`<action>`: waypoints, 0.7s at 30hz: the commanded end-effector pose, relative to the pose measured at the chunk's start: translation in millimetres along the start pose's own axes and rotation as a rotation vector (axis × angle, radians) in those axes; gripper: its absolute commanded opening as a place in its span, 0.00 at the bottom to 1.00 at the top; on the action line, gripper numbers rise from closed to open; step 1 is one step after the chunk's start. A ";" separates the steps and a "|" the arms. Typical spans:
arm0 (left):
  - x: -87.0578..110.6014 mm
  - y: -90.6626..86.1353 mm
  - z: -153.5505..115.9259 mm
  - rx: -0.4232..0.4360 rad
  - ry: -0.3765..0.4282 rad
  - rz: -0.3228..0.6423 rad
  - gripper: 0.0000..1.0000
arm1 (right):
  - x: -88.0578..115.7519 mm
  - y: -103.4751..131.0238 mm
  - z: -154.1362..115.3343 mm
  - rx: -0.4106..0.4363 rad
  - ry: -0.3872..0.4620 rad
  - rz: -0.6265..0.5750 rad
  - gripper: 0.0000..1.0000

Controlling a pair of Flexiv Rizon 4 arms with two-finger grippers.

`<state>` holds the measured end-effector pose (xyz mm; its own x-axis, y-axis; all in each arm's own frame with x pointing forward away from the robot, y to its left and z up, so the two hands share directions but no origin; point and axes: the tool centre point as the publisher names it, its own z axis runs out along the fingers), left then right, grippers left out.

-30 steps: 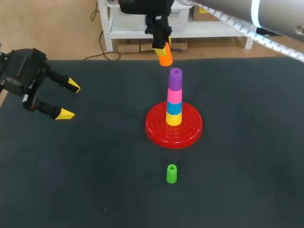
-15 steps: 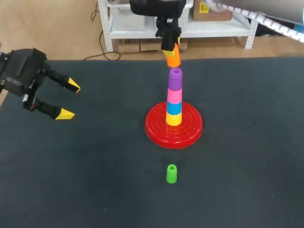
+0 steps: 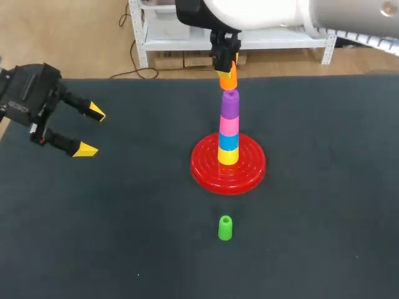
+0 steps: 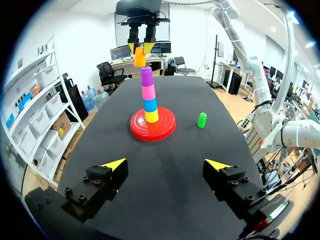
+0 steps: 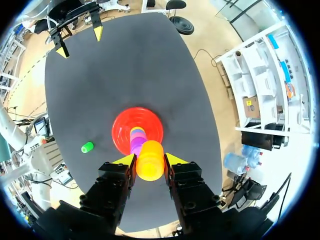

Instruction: Pick up and stack the cylinders on the red base in this order: pink,purple,orange,green

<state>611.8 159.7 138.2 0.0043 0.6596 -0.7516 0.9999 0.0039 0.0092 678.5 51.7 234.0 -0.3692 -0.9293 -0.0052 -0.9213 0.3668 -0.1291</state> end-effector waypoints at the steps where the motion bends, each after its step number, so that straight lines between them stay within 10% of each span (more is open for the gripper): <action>1: 1.3 -1.1 -0.1 -0.003 -0.004 0.003 1.00 | 7.7 6.6 0.4 -0.001 -0.068 0.004 0.00; 21: 1.3 -1.1 -0.1 -0.003 -0.004 0.003 1.00 | 7.0 5.0 12.8 -0.109 -0.054 0.025 0.00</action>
<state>611.8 159.7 138.2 0.0043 0.6596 -0.7516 0.9999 0.0039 0.0092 667.2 43.5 221.5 -0.3882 -0.9189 -0.0704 -0.9200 0.3908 -0.0289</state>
